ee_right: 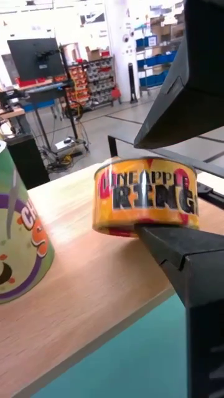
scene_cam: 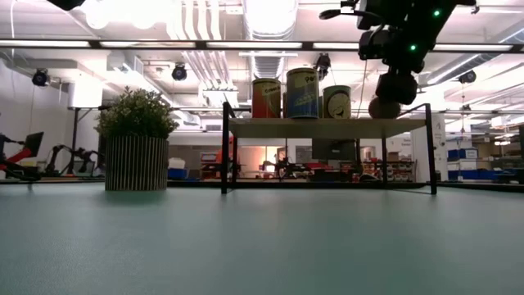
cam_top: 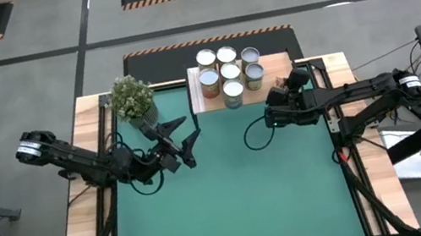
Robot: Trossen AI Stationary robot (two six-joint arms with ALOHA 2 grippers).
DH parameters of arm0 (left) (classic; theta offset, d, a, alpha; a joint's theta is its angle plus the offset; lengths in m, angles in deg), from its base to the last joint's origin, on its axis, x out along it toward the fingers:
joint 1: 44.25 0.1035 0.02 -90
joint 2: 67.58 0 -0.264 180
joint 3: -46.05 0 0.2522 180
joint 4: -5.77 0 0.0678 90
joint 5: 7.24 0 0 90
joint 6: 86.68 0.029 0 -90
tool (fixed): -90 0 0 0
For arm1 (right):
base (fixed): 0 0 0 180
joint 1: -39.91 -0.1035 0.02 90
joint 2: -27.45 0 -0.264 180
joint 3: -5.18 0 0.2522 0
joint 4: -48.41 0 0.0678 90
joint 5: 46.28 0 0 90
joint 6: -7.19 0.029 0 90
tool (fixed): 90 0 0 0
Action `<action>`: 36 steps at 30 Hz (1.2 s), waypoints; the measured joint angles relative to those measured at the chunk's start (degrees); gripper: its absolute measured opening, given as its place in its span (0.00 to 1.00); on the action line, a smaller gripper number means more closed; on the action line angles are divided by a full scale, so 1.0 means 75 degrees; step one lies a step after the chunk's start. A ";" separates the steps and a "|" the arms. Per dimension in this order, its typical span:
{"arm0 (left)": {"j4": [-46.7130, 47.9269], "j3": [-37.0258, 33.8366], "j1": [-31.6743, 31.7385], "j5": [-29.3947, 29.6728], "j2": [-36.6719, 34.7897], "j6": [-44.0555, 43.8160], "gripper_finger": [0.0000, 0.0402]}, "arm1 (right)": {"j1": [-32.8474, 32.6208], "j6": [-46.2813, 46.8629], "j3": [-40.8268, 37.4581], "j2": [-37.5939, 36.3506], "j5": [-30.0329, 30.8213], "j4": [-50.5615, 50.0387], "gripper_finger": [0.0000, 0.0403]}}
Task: Pick and place cans onto a shelf
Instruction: Put the canned pineapple rings on the shelf
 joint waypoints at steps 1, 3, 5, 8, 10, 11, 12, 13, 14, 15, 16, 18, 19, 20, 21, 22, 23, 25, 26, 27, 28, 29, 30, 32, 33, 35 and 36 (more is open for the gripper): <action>0.0001 0.0000 0.0000 0.0000 0.0001 0.0000 0.62 | 0.0004 0.0000 -0.0003 0.0000 -0.0016 0.0038 0.50; 0.0000 0.0000 0.0000 -0.0001 0.0001 0.0000 0.62 | 0.0003 -0.0060 -0.0003 0.0000 -0.0026 0.0134 0.51; 0.0000 0.0000 0.0000 -0.0001 0.0001 0.0000 0.62 | 0.0003 -0.0137 -0.0003 0.0000 -0.0059 0.0193 0.53; 0.0000 0.0000 -0.0006 0.0000 0.0001 0.0000 0.62 | 0.0003 -0.0215 -0.0003 0.0000 -0.0354 0.0383 0.54; 0.0000 0.0000 -0.0006 -0.0001 0.0001 0.0000 0.62 | 0.0003 -0.0236 -0.0003 0.0000 -0.0419 0.0426 0.54; 0.0000 0.0000 -0.0006 0.0000 0.0001 0.0000 0.62 | 0.0003 -0.0229 -0.0003 0.0000 -0.0447 0.0469 0.54; 0.0000 0.0000 -0.0006 -0.0001 0.0001 0.0000 0.62 | 0.0003 -0.0198 -0.0001 0.0000 -0.0553 0.0481 0.54; 0.0000 0.0000 -0.0006 -0.0001 0.0001 0.0000 0.62 | 0.0003 -0.0138 0.0013 -0.0003 -0.0729 0.0465 0.54; 0.0000 0.0000 -0.0006 -0.0001 0.0001 0.0000 0.62 | 0.0004 -0.0037 0.0041 -0.0002 -0.0914 0.0469 0.54; 0.0000 0.0000 -0.0006 -0.0001 0.0004 0.0000 0.62 | 0.0005 0.0040 0.0074 -0.0003 -0.1054 0.0488 0.54; 0.0000 0.0000 -0.0006 -0.0001 0.0004 0.0000 0.62 | 0.0003 0.0116 0.0103 -0.0003 -0.1171 0.0486 0.54; 0.0000 0.0000 -0.0006 -0.0001 0.0004 -0.0001 0.62 | 0.0003 0.0275 0.0160 -0.0009 -0.1363 0.0488 0.54; 0.0000 0.0000 -0.0006 -0.0001 0.0004 0.0000 0.62 | 0.0005 0.0368 0.0176 -0.0009 -0.1409 0.0514 0.54; 0.0000 0.0000 -0.0006 -0.0001 0.0005 -0.0001 0.62 | 0.0017 0.0414 0.0184 -0.0009 -0.1419 0.0525 0.54; 0.0000 0.0000 -0.0006 -0.0001 0.0007 0.0000 0.62 | 0.0038 0.0420 0.0184 -0.0009 -0.1419 0.0521 0.54; 0.0000 0.0000 -0.0006 -0.0001 0.0007 0.0000 0.62 | 0.0060 0.0423 0.0184 -0.0009 -0.1407 0.0522 0.54; 0.0003 0.0000 -0.0006 -0.0001 0.0007 0.0000 0.62 | 0.0092 0.0444 0.0184 -0.0009 -0.1338 0.0525 0.54; 0.0000 0.0000 -0.0006 -0.0001 0.0007 -0.0003 0.62 | 0.0144 0.0544 0.0184 -0.0009 -0.1035 0.0531 0.54; 0.0000 0.0000 -0.0006 -0.0001 0.0007 -0.0003 0.62 | 0.0157 0.0560 0.0184 -0.0009 -0.0917 0.0543 0.54; 0.0001 0.0000 -0.0006 -0.0001 0.0007 -0.0003 0.62 | 0.0166 0.0565 0.0184 -0.0009 -0.0856 0.0567 0.54; 0.0002 0.0000 -0.0006 -0.0001 0.0007 -0.0003 0.62 | 0.0165 0.0562 0.0184 -0.0009 -0.0836 0.0589 0.54; 0.0000 0.0000 -0.0006 -0.0001 0.0007 -0.0003 0.62 | 0.0160 0.0562 0.0186 -0.0009 -0.0843 0.0600 0.54; 0.0000 0.0000 -0.0006 -0.0001 0.0007 -0.0003 0.62 | 0.0152 0.0559 0.0221 -0.0018 -0.0912 0.0588 0.54; 0.0000 0.0000 -0.0006 -0.0001 0.0007 -0.0003 0.62 | 0.0154 0.0556 0.0369 -0.0037 -0.1214 0.0604 0.53; 0.0000 0.0000 -0.0006 0.0000 0.0007 -0.0003 0.62 | 0.0154 0.0553 0.0460 -0.0047 -0.1399 0.0606 0.53; 0.0002 0.0000 -0.0006 -0.0001 0.0007 -0.0003 0.62 | 0.0153 0.0543 0.0677 -0.0058 -0.1749 0.0593 0.53; 0.0001 0.0000 -0.0007 0.0001 0.0007 -0.0003 0.62 | 0.0154 0.0542 0.0812 -0.0058 -0.1944 0.0565 0.53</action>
